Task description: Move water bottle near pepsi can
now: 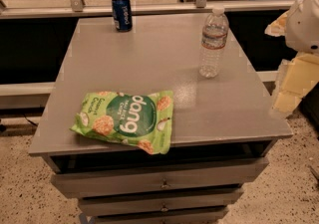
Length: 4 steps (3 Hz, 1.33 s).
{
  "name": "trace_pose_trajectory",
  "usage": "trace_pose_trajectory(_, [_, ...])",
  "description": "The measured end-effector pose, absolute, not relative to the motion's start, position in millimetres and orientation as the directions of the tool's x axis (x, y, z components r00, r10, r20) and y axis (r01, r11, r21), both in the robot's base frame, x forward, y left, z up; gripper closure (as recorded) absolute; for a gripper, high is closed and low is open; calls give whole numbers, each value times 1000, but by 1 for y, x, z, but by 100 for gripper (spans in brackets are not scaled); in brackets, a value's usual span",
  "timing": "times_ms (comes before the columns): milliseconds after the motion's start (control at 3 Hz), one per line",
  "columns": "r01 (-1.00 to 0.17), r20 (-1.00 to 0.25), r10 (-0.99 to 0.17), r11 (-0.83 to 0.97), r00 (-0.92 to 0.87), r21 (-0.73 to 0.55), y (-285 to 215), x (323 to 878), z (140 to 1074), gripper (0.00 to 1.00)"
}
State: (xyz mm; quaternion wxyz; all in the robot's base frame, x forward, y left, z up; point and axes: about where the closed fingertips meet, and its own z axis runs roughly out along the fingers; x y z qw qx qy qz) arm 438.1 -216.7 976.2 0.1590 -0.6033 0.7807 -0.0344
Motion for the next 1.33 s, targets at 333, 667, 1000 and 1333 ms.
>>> trace_pose_trajectory(333, [-931, -207, -953, 270, -221, -246, -217, 438, 976, 0])
trace_pose_trajectory(667, [-916, -249, -942, 290, -223, -276, -213, 455, 971, 0])
trace_pose_trajectory(1000, [-881, -319, -919, 337, -231, -333, -211, 498, 959, 0])
trace_pose_trajectory(1333, [-827, -426, -870, 420, -249, -374, -212, 559, 944, 0])
